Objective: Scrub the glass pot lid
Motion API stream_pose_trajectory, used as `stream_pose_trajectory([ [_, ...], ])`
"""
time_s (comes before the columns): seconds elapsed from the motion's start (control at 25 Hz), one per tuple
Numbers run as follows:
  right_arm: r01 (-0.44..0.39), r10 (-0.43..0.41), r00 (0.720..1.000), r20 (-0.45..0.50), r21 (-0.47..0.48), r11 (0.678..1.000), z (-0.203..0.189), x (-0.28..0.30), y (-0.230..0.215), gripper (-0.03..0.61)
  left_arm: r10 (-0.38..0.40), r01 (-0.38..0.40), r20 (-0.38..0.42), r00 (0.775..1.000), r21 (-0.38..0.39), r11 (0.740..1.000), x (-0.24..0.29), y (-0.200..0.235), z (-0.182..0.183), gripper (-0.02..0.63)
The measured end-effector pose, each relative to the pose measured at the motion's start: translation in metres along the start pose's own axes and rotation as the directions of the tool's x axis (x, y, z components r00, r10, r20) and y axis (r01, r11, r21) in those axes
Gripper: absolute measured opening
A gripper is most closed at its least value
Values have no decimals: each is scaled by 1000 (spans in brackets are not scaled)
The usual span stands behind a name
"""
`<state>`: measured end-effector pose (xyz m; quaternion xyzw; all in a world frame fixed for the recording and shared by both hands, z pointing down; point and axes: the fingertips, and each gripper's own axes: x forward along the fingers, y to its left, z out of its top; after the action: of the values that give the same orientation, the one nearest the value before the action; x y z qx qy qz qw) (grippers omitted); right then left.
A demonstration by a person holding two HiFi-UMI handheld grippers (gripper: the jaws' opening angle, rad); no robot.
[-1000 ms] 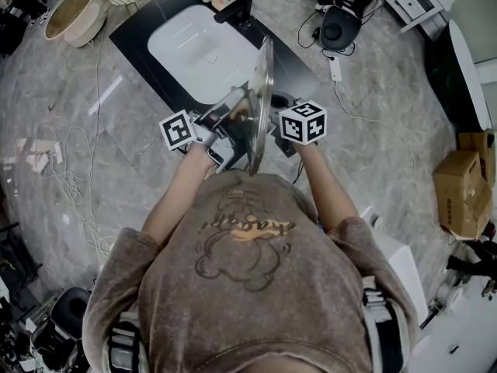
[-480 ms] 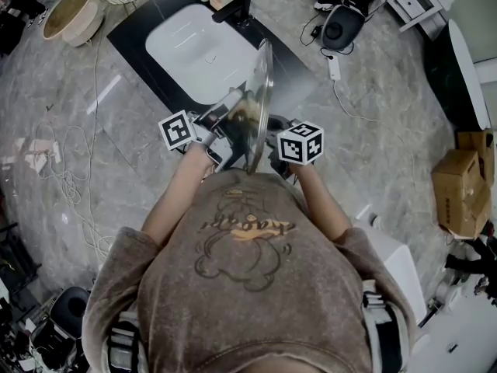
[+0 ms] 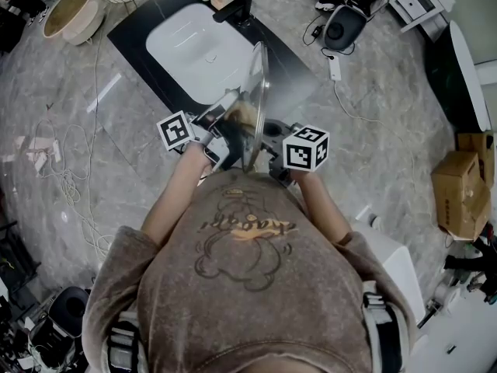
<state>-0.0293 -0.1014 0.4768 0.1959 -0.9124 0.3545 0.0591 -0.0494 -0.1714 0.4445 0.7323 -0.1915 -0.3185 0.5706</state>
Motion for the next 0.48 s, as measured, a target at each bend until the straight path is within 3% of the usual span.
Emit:
stream_pose_trajectory([
  [0.48,-142,140,979,147,5,990,49,-17,35,49,50,-50,7,999,34,998,-10,9,4,179],
])
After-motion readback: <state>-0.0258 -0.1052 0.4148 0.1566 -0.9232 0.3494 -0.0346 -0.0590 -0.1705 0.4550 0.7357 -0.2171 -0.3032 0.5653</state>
